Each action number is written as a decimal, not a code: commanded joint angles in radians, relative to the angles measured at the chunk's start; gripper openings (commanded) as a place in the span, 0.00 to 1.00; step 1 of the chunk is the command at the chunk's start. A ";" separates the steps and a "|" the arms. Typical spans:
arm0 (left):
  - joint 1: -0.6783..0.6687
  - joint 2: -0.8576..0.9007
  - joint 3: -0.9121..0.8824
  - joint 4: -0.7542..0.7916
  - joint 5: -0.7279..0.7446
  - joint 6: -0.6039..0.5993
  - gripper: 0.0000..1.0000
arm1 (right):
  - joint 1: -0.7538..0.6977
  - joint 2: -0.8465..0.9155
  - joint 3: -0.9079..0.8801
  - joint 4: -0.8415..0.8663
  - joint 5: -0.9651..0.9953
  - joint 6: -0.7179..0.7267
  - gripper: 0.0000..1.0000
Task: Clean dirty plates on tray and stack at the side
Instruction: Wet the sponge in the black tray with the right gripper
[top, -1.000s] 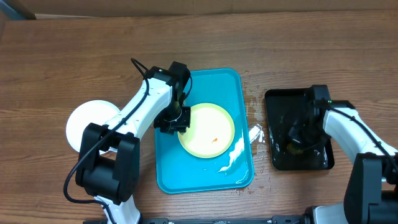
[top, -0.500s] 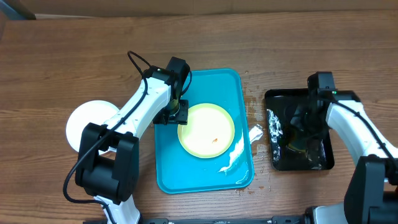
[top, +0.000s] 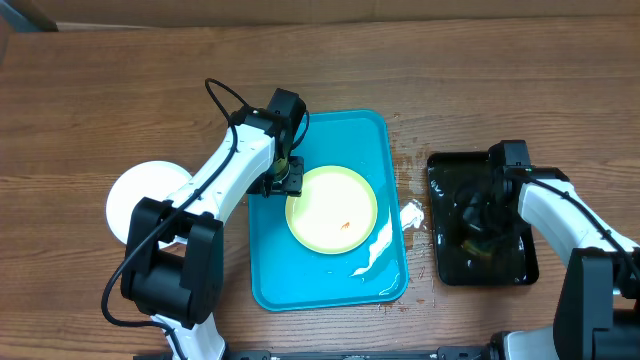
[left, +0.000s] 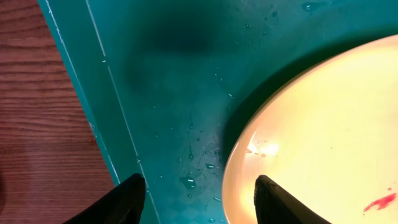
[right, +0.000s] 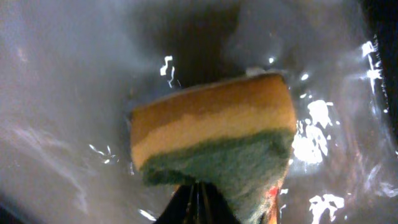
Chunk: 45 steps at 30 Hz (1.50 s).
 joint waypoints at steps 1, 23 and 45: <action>0.005 -0.020 0.019 0.000 -0.016 0.023 0.57 | 0.004 -0.002 0.067 -0.071 -0.019 -0.051 0.15; 0.003 -0.019 0.019 0.008 -0.012 0.049 0.66 | 0.004 -0.030 -0.056 0.029 -0.020 0.055 0.10; 0.003 -0.019 0.019 0.000 -0.012 0.049 0.68 | -0.005 -0.031 0.118 -0.154 -0.063 -0.065 0.34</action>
